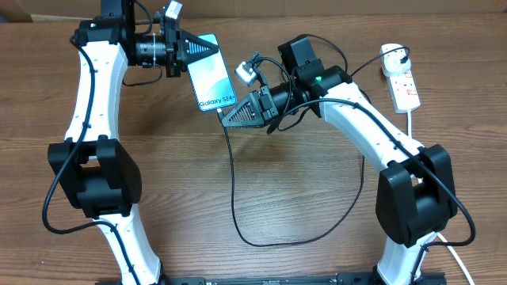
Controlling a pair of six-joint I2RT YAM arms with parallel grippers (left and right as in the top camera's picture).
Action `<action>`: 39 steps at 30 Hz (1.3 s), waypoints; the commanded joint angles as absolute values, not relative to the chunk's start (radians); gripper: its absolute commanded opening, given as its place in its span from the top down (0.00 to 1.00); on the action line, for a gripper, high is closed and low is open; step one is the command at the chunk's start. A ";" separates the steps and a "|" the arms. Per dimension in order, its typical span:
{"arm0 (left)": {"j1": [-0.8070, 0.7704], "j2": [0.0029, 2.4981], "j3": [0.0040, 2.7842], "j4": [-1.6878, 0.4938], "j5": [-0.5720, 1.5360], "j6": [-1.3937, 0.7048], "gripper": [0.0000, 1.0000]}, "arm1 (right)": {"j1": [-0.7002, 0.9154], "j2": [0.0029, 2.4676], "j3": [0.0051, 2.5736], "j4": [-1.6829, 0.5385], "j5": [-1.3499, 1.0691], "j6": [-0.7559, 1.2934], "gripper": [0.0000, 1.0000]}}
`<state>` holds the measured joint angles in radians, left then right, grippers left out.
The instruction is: Plug charger to phone and switch on socket
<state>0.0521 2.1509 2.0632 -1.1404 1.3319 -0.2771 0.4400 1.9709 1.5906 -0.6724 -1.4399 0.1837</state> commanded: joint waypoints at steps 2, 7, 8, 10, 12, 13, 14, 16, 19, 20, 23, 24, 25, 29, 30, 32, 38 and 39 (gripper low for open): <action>0.039 2.141 2.083 -1.149 1.389 -0.249 0.96 | 0.416 1.939 1.585 -0.664 -1.441 0.184 0.96; 0.039 2.141 2.083 -1.149 1.388 -0.249 0.96 | 0.409 1.939 1.585 -0.666 -1.441 0.183 0.96; 0.039 2.141 2.083 -1.149 1.388 -0.249 0.96 | 0.409 1.939 1.585 -0.666 -1.441 0.183 0.96; 0.039 2.141 2.083 -1.148 1.388 -0.249 0.96 | 0.409 1.939 1.585 -0.666 -1.441 0.183 0.96; 0.039 2.141 2.083 -1.148 1.388 -0.249 0.96 | 0.409 1.939 1.585 -0.666 -1.441 0.183 0.96; 0.039 2.141 2.083 -1.148 1.388 -0.249 0.96 | 0.409 1.939 1.585 -0.667 -1.441 0.183 0.96; 0.040 2.141 2.083 -1.148 1.388 -0.249 0.96 | 0.409 1.939 1.585 -0.667 -1.441 0.183 0.96; 0.042 2.141 2.083 -1.148 1.388 -0.250 0.96 | 0.409 1.939 1.585 -0.667 -1.441 0.183 0.96; 0.046 2.141 2.083 -1.151 1.388 -0.250 0.96 | 0.409 1.939 1.585 -0.667 -1.441 0.184 0.96; 0.046 2.141 2.083 -1.153 1.388 -0.250 0.96 | 0.409 1.939 1.585 -0.666 -1.441 0.184 0.96; 0.045 2.141 2.083 -1.155 1.388 -0.250 0.96 | 0.411 1.939 1.585 -0.666 -1.441 0.184 0.96; 0.044 2.141 2.083 -1.155 1.388 -0.250 0.96 | 0.413 1.939 1.585 -0.666 -1.440 0.183 0.96; 0.043 2.141 2.083 -1.155 1.388 -0.250 0.96 | 0.415 1.939 1.585 -0.666 -1.437 0.184 0.96; 0.043 2.141 2.083 -1.155 1.388 -0.250 0.96 | 0.419 1.939 1.585 -0.666 -1.430 0.184 0.96; 0.043 2.141 2.083 -1.155 1.388 -0.251 0.96 | 0.419 1.939 1.585 -0.666 -1.430 0.185 0.96; 0.043 2.141 2.083 -1.155 1.387 -0.254 0.96 | 0.419 1.939 1.585 -0.666 -1.430 0.187 0.96; 0.043 2.141 2.083 -1.155 1.375 -0.270 0.96 | 0.419 1.939 1.585 -0.658 -1.400 0.218 0.96; 0.043 2.141 2.083 -1.155 1.371 -0.271 0.96 | 0.419 1.939 1.585 -0.653 -1.399 0.222 0.96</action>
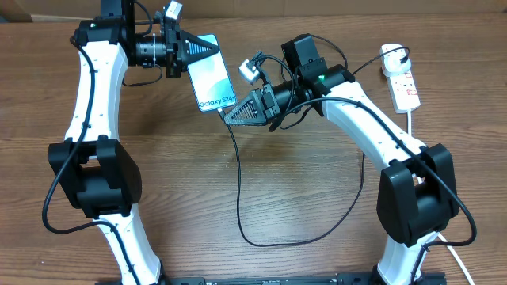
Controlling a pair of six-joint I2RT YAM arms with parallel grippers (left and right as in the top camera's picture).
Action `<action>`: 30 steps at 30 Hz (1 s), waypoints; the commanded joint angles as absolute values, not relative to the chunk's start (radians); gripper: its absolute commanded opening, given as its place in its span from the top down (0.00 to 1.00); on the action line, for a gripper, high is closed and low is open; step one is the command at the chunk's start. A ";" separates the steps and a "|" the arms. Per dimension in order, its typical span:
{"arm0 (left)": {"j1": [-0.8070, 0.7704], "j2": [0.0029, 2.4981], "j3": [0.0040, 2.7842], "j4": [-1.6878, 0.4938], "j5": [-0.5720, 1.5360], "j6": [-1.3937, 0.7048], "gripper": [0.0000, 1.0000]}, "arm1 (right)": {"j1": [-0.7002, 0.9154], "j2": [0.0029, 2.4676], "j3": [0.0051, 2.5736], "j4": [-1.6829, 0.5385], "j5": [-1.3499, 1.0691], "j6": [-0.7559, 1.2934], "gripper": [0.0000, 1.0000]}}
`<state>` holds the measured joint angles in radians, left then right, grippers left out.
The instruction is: Plug charger to phone and switch on socket
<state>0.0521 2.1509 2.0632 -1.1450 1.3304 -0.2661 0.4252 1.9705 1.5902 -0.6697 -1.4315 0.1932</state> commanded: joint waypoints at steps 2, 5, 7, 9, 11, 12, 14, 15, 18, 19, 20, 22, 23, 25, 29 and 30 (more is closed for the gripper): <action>0.043 2.141 2.083 -1.155 1.346 -0.293 0.96 | 0.418 1.939 1.585 -0.629 -1.396 0.247 0.96; 0.043 2.141 2.083 -1.153 1.313 -0.319 0.96 | 0.419 1.939 1.585 -0.584 -1.388 0.301 0.96; 0.043 2.141 2.083 -1.153 1.301 -0.323 0.95 | 0.419 1.939 1.585 -0.559 -1.388 0.321 0.96; 0.043 2.141 2.083 -1.153 1.301 -0.323 0.95 | 0.419 1.939 1.585 -0.540 -1.376 0.347 0.96; 0.043 2.141 2.083 -1.152 1.301 -0.323 0.96 | 0.419 1.939 1.585 -0.532 -1.350 0.367 0.96; 0.043 2.141 2.083 -1.152 1.301 -0.323 0.96 | 0.419 1.939 1.585 -0.531 -1.347 0.369 0.96; 0.043 2.141 2.083 -1.152 1.301 -0.322 0.96 | 0.419 1.939 1.585 -0.524 -1.343 0.372 0.96; 0.043 2.141 2.083 -1.152 1.301 -0.322 0.96 | 0.419 1.939 1.585 -0.523 -1.343 0.374 0.96; 0.043 2.141 2.083 -1.152 1.301 -0.322 0.96 | 0.419 1.939 1.585 -0.521 -1.340 0.378 0.96; 0.043 2.141 2.083 -1.152 1.300 -0.322 0.96 | 0.419 1.939 1.585 -0.520 -1.330 0.390 0.96; 0.043 2.141 2.083 -1.152 1.300 -0.322 0.96 | 0.419 1.939 1.585 -0.519 -1.321 0.395 0.96; 0.043 2.141 2.083 -1.152 1.299 -0.322 0.96 | 0.419 1.939 1.585 -0.515 -1.317 0.398 0.96; 0.043 2.141 2.083 -1.152 1.298 -0.322 0.95 | 0.419 1.939 1.585 -0.513 -1.317 0.400 0.96; 0.043 2.141 2.083 -1.152 1.298 -0.323 0.95 | 0.419 1.939 1.585 -0.510 -1.308 0.419 0.96; 0.043 2.141 2.083 -1.152 1.298 -0.323 0.95 | 0.419 1.939 1.585 -0.505 -1.269 0.447 0.96; 0.043 2.141 2.083 -1.152 1.298 -0.323 0.96 | 0.419 1.939 1.585 -0.505 -1.267 0.447 0.96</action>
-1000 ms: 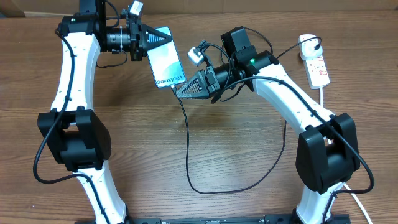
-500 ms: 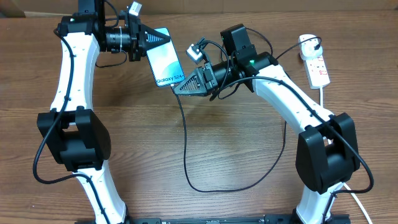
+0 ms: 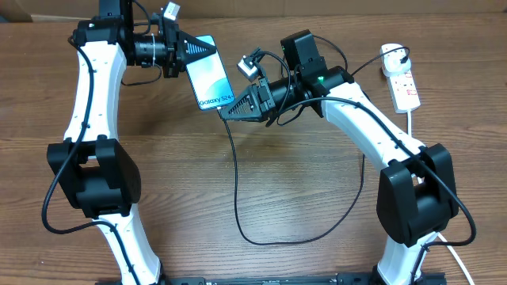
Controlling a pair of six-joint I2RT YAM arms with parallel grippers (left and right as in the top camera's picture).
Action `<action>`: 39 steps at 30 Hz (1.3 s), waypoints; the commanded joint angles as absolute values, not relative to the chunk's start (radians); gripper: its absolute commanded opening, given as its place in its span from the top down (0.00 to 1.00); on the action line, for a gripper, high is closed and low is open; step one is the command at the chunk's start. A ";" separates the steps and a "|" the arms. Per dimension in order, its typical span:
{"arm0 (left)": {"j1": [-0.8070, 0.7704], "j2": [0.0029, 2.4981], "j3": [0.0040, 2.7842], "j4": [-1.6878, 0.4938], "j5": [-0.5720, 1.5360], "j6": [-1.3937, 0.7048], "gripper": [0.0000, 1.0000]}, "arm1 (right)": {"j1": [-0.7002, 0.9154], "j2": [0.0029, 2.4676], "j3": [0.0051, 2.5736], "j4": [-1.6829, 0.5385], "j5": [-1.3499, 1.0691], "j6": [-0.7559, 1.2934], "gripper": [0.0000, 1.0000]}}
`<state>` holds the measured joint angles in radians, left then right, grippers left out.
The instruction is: Plug charger to phone and switch on socket
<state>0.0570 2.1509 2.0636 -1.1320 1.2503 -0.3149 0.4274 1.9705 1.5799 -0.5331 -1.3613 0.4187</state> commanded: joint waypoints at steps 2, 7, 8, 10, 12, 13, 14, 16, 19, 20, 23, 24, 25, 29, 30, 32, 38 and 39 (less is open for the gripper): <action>0.043 2.141 2.083 -1.152 1.298 -0.323 0.96 | 0.419 1.939 1.585 -0.506 -1.265 0.447 0.96; 0.043 2.141 2.083 -1.152 1.298 -0.323 0.95 | 0.419 1.940 1.585 -0.506 -1.265 0.445 0.96; 0.043 2.141 2.083 -1.152 1.298 -0.323 0.96 | 0.419 1.939 1.585 -0.506 -1.265 0.445 0.96; 0.043 2.141 2.083 -1.152 1.298 -0.327 0.95 | 0.419 1.939 1.585 -0.506 -1.265 0.445 0.96; 0.043 2.141 2.083 -1.152 1.298 -0.337 0.96 | 0.419 1.939 1.585 -0.502 -1.264 0.446 0.96; 0.043 2.141 2.083 -1.152 1.298 -0.337 0.96 | 0.419 1.939 1.585 -0.502 -1.259 0.448 0.96; 0.043 2.141 2.083 -1.152 1.298 -0.337 0.96 | 0.419 1.939 1.585 -0.503 -1.249 0.456 0.96; 0.040 2.141 2.083 -1.153 1.298 -0.337 0.96 | 0.419 1.939 1.585 -0.501 -1.229 0.476 0.96; 0.033 2.141 2.083 -1.152 1.298 -0.337 0.95 | 0.419 1.939 1.585 -0.499 -1.224 0.477 0.96; 0.031 2.141 2.083 -1.152 1.297 -0.337 0.95 | 0.419 1.939 1.585 -0.499 -1.223 0.481 0.96; 0.031 2.141 2.083 -1.151 1.297 -0.337 0.96 | 0.419 1.939 1.585 -0.498 -1.215 0.491 0.96; 0.031 2.141 2.083 -1.151 1.297 -0.338 0.95 | 0.419 1.939 1.585 -0.498 -1.215 0.490 0.96; 0.033 2.141 2.083 -1.151 1.297 -0.337 0.96 | 0.419 1.939 1.585 -0.498 -1.215 0.490 0.96; 0.036 2.141 2.083 -1.151 1.297 -0.337 0.96 | 0.419 1.939 1.585 -0.498 -1.216 0.490 0.81; 0.039 2.141 2.083 -1.151 1.297 -0.337 0.96 | 0.418 1.939 1.585 -0.498 -1.216 0.490 0.77; 0.042 2.141 2.083 -1.151 1.297 -0.337 0.95 | 0.416 1.939 1.585 -0.498 -1.216 0.490 0.73; 0.050 2.141 2.083 -1.150 1.297 -0.337 0.96 | 0.415 1.939 1.585 -0.499 -1.216 0.490 0.73; 0.052 2.141 2.083 -1.150 1.297 -0.337 0.96 | 0.414 1.939 1.585 -0.499 -1.217 0.490 0.73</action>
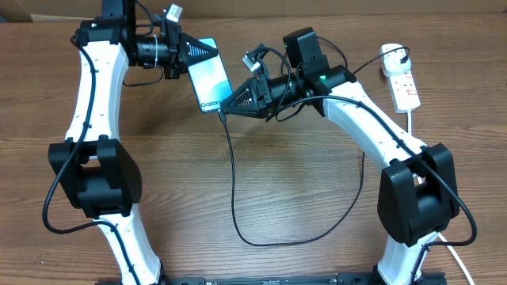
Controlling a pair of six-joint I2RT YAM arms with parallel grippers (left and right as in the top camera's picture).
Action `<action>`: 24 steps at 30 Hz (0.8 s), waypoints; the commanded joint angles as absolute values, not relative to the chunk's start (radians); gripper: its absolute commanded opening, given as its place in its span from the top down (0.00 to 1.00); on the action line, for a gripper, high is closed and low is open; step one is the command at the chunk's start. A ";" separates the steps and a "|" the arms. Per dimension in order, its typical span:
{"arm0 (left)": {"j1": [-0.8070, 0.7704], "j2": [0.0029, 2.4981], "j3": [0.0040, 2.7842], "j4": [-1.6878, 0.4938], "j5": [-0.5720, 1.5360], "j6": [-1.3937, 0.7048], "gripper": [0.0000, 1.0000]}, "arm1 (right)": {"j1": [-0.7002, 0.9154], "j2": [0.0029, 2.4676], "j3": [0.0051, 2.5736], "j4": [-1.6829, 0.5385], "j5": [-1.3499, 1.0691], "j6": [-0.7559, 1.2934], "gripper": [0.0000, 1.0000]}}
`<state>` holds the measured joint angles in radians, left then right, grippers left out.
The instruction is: Plug charger to phone and switch on socket
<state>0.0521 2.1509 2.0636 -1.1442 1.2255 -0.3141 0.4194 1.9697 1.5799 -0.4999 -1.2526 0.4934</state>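
Observation:
A phone (209,79) with a pale blue screen reading "Galaxy" is held in the air, tilted. My left gripper (192,51) is shut on its upper end. My right gripper (225,108) is at the phone's lower right corner and covers part of the lettering. It is shut on the end of the black charger cable (233,174). The connector itself is hidden by the fingers. The cable hangs down, loops over the table and runs back to the right. A white socket strip (405,89) with a white plug (392,54) in it lies at the far right.
The wooden table (174,182) carries the cable loop in the middle. Both arm bases stand at the front left and front right. A thin white lead runs from the socket strip toward the front right.
My right gripper has moved slightly up and left with the cable end. It now overlaps the phone's lower right corner and hides the "S24" lettering. The left gripper and phone have hardly moved.
My left gripper held the phone up throughout. The right gripper, shut on the cable end, was first just below the phone's lower edge. At each later moment it stood a little closer, and now it is against the lower right corner.

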 commanded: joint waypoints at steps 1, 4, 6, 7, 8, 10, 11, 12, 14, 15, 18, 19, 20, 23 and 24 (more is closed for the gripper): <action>0.054 2.141 2.083 -1.147 1.296 -0.337 0.96 | 0.411 1.939 1.585 -0.499 -1.223 0.490 0.73; 0.064 2.141 2.083 -1.147 1.255 -0.337 0.96 | 0.397 1.939 1.585 -0.500 -1.252 0.474 0.72; 0.068 2.141 2.083 -1.147 1.238 -0.337 0.96 | 0.386 1.937 1.585 -0.506 -1.259 0.464 0.70; 0.070 2.141 2.083 -1.147 1.235 -0.336 0.96 | 0.382 1.936 1.585 -0.508 -1.259 0.463 0.69; 0.070 2.141 2.083 -1.147 1.235 -0.337 0.96 | 0.377 1.934 1.585 -0.510 -1.259 0.463 0.68; 0.070 2.141 2.083 -1.147 1.234 -0.336 0.96 | 0.366 1.930 1.585 -0.510 -1.259 0.459 0.67; 0.070 2.141 2.083 -1.147 1.232 -0.336 0.96 | 0.361 1.927 1.585 -0.510 -1.261 0.453 0.67; 0.070 2.141 2.083 -1.147 1.229 -0.336 0.96 | 0.354 1.924 1.585 -0.511 -1.262 0.444 0.66; 0.070 2.141 2.083 -1.147 1.223 -0.335 0.96 | 0.340 1.920 1.585 -0.521 -1.262 0.436 0.62; 0.070 2.141 2.083 -1.147 1.223 -0.328 0.96 | 0.334 1.919 1.585 -0.527 -1.262 0.429 0.62; 0.070 2.141 2.083 -1.148 1.223 -0.317 0.96 | 0.319 1.919 1.585 -0.569 -1.261 0.386 0.59; 0.070 2.141 2.083 -1.148 1.223 -0.317 0.96 | 0.318 1.919 1.585 -0.587 -1.257 0.368 0.59; 0.070 2.141 2.083 -1.148 1.223 -0.317 0.96 | 0.318 1.919 1.585 -0.605 -1.255 0.342 0.58; 0.070 2.141 2.083 -1.147 1.222 -0.317 0.96 | 0.318 1.919 1.585 -0.670 -1.224 0.292 0.58; 0.070 2.141 2.083 -1.148 1.222 -0.317 0.96 | 0.319 1.919 1.585 -0.686 -1.224 0.277 0.58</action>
<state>0.0612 2.1509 2.0636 -1.1446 1.1942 -0.3145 0.3176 1.9663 1.5799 -0.6613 -1.2427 0.3561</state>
